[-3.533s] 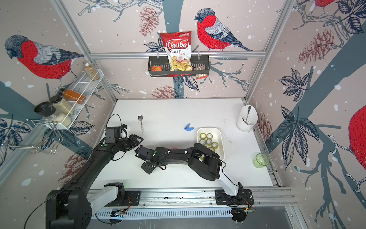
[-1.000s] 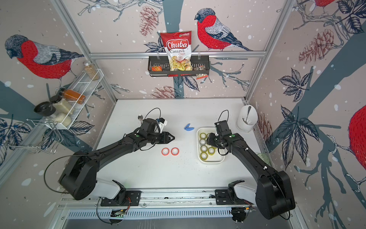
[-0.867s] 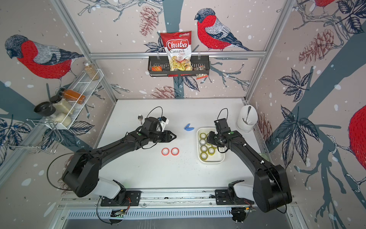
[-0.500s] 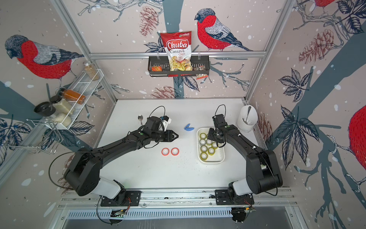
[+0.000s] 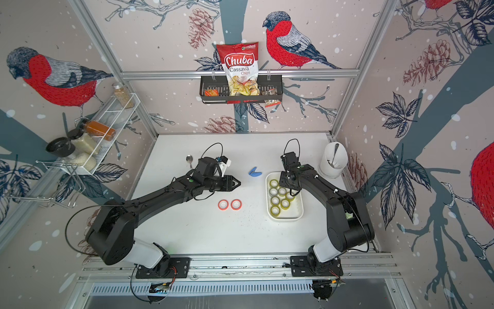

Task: Put the transparent tape into the storage box
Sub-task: Place the tape in the storage box.

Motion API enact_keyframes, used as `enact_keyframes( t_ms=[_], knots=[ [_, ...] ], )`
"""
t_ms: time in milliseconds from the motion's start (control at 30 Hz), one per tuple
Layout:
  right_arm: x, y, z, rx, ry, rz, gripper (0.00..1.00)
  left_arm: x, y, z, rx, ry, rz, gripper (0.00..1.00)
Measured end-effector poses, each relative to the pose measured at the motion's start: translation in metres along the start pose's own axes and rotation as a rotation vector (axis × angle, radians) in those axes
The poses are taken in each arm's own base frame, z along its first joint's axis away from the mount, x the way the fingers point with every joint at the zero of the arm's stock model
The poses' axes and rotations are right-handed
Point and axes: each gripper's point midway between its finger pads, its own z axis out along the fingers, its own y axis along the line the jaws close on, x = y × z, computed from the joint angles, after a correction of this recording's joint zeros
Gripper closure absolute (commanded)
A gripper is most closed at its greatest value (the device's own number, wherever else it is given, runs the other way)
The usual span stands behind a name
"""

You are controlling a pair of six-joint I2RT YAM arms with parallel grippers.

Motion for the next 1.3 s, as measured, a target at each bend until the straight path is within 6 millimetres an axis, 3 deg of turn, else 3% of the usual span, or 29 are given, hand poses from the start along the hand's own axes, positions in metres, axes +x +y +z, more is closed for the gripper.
enact_keyframes(
  t_ms=[500, 1000, 1300],
  knots=[
    [0.002, 0.002, 0.003, 0.105, -0.002, -0.069, 0.51, 0.006, 0.002, -0.003, -0.005, 0.002, 0.009, 0.57],
    [0.005, 0.053, 0.016, -0.052, 0.046, -0.101, 0.50, 0.006, 0.004, -0.006, -0.016, -0.006, 0.026, 0.57],
    [0.005, 0.065, 0.023, -0.093, 0.062, -0.094, 0.48, 0.005, 0.006, -0.009, -0.032, -0.015, 0.034, 0.57]
  ],
)
